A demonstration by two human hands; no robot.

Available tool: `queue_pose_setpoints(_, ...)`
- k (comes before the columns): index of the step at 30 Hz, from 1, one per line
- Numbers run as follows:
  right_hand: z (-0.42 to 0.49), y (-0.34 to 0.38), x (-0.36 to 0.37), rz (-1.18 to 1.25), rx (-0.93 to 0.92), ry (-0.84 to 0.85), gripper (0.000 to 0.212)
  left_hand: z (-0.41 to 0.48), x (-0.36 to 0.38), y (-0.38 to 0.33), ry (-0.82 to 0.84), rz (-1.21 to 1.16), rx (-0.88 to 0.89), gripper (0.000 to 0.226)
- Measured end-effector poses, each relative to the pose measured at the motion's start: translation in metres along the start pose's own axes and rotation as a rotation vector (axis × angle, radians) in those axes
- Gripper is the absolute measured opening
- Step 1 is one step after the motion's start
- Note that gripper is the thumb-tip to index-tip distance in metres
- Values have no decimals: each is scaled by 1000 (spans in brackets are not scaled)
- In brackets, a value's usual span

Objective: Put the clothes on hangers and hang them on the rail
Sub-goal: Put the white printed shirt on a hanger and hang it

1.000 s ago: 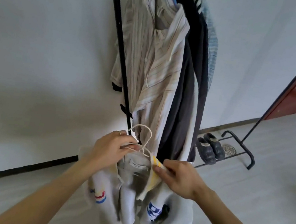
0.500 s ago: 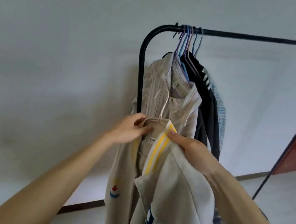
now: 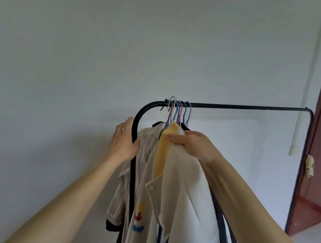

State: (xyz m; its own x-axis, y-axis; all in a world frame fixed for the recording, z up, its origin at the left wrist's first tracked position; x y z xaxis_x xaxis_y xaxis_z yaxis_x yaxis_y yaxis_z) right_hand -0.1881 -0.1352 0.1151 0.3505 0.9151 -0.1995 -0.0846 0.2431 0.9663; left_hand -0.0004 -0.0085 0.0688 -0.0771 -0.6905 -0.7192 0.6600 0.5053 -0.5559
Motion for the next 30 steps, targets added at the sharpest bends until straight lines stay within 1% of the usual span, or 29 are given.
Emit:
queue_pose_setpoints(2,8,10,-2,50,-13,-21,14,10,-1,2,30,8,2,74)
queue_pose_setpoints(4,14,14,-3,107,-28,-37,11,17,-1,6,45,20,17,72)
queue_pose_setpoints(6,21,13,-2,145,-30,-27,15,23,1,10,45,37,19,69)
queue_pose_setpoints(9,37,7,-3,167,-18,-6,22,29,8,17,12,83,-25,64)
queue_pose_setpoints(11,43,2,-4,195,-32,20,20,29,8,15,-7,109,-61,62)
queue_pose_setpoints(12,46,-1,-6,199,-44,34,17,28,8,12,-47,156,-59,61)
queue_pose_setpoints(13,48,-4,-9,200,-50,46,14,25,8,5,-123,229,-33,61)
queue_pose_setpoints(15,48,-11,-19,213,-56,59,14,21,13,-16,-323,356,111,53)
queue_pose_setpoints(16,48,-16,-25,219,-59,59,14,23,17,-28,-394,356,188,45)
queue_pose_setpoints(17,46,-20,-31,221,-63,53,15,26,20,-40,-387,314,225,35)
queue_pose_setpoints(18,44,-24,-37,214,-68,47,16,32,25,-50,-329,255,224,31)
queue_pose_setpoints(20,39,-31,-53,180,-85,44,22,51,42,-63,-158,162,155,34)
queue_pose_setpoints(22,33,-37,-68,166,-97,61,23,66,61,-70,-21,-22,102,29)
queue_pose_setpoints(25,25,-44,-91,198,-108,88,20,74,85,-78,76,-308,81,26)
queue_pose_setpoints(28,19,-51,-117,207,-124,108,18,77,99,-92,149,-570,20,37)
queue_pose_setpoints(30,18,-54,-130,205,-129,116,18,84,105,-103,233,-676,20,33)
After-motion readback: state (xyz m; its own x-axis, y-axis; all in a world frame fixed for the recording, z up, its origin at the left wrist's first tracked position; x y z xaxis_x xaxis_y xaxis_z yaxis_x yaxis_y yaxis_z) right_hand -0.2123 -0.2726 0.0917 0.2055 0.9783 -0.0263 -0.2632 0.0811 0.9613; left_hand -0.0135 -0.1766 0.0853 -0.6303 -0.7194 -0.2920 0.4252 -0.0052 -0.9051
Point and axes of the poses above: each hand's wrist, its own z-axis towards the middle knuckle, its own x-axis out of the palm, y = z × x, the point moved 2 cm from there along z, towards the middle knuckle, and after that the axes turned 9 degrees about y, right-handed, at the moved point
